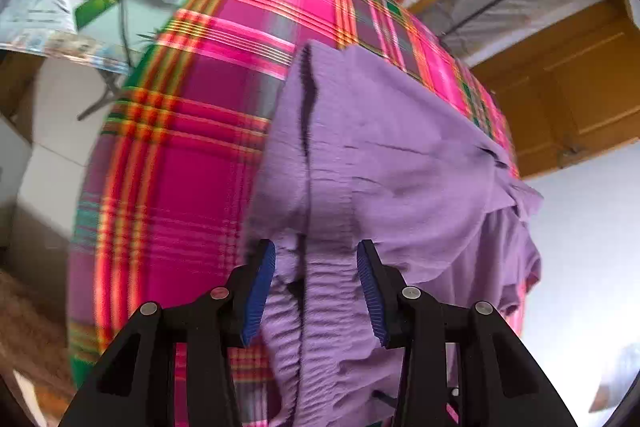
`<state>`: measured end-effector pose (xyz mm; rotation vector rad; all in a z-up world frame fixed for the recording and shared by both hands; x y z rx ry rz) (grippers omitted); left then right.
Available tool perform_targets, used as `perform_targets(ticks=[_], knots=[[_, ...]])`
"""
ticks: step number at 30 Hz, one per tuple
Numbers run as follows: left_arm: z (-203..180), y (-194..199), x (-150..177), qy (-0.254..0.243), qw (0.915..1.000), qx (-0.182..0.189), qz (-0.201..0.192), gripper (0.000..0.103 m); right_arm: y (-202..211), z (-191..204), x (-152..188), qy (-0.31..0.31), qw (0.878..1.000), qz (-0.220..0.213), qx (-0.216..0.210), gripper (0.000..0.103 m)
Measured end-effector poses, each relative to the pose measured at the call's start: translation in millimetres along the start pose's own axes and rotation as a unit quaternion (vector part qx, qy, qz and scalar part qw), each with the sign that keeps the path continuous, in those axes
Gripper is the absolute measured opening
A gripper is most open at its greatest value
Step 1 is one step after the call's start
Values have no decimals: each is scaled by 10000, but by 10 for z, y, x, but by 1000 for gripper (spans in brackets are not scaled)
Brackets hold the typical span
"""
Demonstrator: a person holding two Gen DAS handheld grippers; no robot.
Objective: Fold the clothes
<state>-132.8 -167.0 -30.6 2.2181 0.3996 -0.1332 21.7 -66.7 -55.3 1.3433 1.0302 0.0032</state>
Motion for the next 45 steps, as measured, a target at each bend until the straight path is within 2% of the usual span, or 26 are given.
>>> perform_targets(ticks=[4,10,15,16,17,18,22,25,29,37,43,45], knots=[[26,-91,-2,109,9995,237,174,44,-4,2,1,-29,10000,-45,1,46],[-10,-173,-63,236,9976,614,225,44,13,33,8,-77,9999,-121,42,47],[76,-191,-64,798,9910,1041,279,44,35,49,26,-139,9998,-128,87,47],[91,-181,-50,885,9900,1070,253,40,39,51,29,-156,9998,-125,96,47],[94,-183,-41,858,9911,987,232,31,43,53,33,-173,9997,-122,105,47],[97,-185,-32,831,9922,904,211,27,47,56,37,-191,9997,-119,114,47],[70,-153,4,792,9934,818,105,26,53,56,35,-332,9993,-106,153,47],[101,-107,-2,966,9911,911,35,26,66,38,36,-510,9984,-129,219,38],[129,-25,-19,1138,9884,1003,-104,25,77,-43,28,-770,9969,-141,77,8],[160,302,-88,1099,9866,1001,-675,24,262,68,-28,-870,9955,-300,-246,6],[384,409,-48,1045,9895,509,-854,24,385,180,-149,-807,9945,-529,-411,6],[470,407,-25,1150,9885,438,-875,16,365,238,-150,-809,9942,-488,-519,5]])
Point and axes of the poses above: each gripper's, at about its wrist camera, not at the fingertips, and y roughly against the way its jaws point, z to its left, x to its underside, the point moved 4 cm from there along -y, roughly the way its jaws point, and after that the axes turned 7 degrees about x, right-handed, at the moved point
